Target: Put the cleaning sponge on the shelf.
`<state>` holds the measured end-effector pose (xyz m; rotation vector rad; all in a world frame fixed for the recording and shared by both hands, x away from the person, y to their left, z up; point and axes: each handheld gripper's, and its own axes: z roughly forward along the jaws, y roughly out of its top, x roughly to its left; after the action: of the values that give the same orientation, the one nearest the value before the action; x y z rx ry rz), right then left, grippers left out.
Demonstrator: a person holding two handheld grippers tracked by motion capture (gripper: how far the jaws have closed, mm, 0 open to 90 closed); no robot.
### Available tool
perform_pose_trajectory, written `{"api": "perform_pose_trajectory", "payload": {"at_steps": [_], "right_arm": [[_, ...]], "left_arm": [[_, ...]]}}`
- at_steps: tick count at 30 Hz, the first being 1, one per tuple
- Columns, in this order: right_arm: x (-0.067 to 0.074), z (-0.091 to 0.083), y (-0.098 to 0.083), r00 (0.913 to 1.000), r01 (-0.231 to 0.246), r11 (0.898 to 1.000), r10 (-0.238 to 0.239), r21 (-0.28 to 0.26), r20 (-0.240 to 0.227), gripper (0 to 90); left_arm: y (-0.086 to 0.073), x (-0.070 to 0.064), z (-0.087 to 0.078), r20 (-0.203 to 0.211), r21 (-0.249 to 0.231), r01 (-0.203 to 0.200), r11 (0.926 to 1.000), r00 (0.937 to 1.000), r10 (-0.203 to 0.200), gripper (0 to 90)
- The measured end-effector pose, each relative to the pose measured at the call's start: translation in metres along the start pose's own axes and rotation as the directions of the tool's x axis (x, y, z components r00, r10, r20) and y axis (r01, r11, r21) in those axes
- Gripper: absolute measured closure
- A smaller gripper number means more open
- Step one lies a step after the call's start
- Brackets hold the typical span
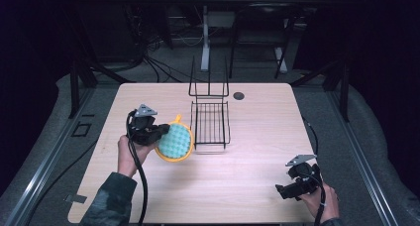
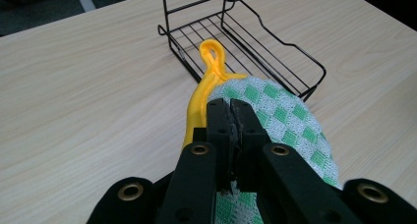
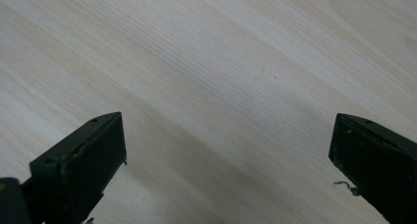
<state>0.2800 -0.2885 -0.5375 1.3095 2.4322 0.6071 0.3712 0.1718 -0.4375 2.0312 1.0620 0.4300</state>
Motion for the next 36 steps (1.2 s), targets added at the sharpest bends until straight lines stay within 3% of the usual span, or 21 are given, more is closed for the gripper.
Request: {"api": "perform_pose_trajectory", "payload": {"at_steps": [20,36], "right_arm": [[0.000,-0.001,0.000,1.0000,0.004,1.000,-0.004,0.007,-0.004,0.2],[0.000,-0.001,0.000,1.0000,0.006,1.000,-0.006,0.009,-0.007,0.3]], "left_arm": [[0.027,-0.019,0.017,0.024,-0.024,-0.041,0.9989,0.9988,0.041,88.0],[0.038,-0.029,0.034,0.042,-0.036,-0.044,0.9984,0.9981,0.045,88.0]]}}
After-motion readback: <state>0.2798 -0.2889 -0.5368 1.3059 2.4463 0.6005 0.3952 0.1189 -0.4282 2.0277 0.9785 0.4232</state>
